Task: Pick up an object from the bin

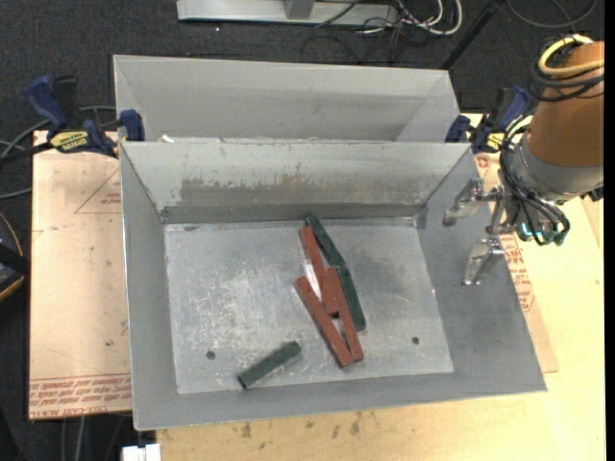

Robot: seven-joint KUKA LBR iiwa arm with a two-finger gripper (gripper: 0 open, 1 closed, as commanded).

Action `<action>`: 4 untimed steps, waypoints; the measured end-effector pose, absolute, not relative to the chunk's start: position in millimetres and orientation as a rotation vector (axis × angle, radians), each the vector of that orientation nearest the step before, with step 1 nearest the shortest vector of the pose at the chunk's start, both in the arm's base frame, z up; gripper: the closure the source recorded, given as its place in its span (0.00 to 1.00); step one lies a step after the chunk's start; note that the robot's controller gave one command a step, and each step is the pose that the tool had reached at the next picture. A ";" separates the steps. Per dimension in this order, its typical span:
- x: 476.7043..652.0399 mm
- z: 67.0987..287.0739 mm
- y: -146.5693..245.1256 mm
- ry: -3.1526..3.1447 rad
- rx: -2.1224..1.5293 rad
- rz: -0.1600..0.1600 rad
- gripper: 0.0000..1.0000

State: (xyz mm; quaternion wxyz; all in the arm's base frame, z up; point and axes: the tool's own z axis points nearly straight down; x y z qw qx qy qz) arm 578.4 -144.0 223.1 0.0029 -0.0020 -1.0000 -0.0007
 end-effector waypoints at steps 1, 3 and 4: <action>580.0 227.8 -143.3 -3.143 -0.001 0.000 0.00; 562.3 179.8 -52.4 -3.140 0.246 -0.002 1.00; 559.9 179.3 -54.5 -3.136 0.241 -0.001 0.00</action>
Offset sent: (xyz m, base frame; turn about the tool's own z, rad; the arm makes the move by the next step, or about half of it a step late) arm -0.0878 0.0452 -0.0547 -0.1123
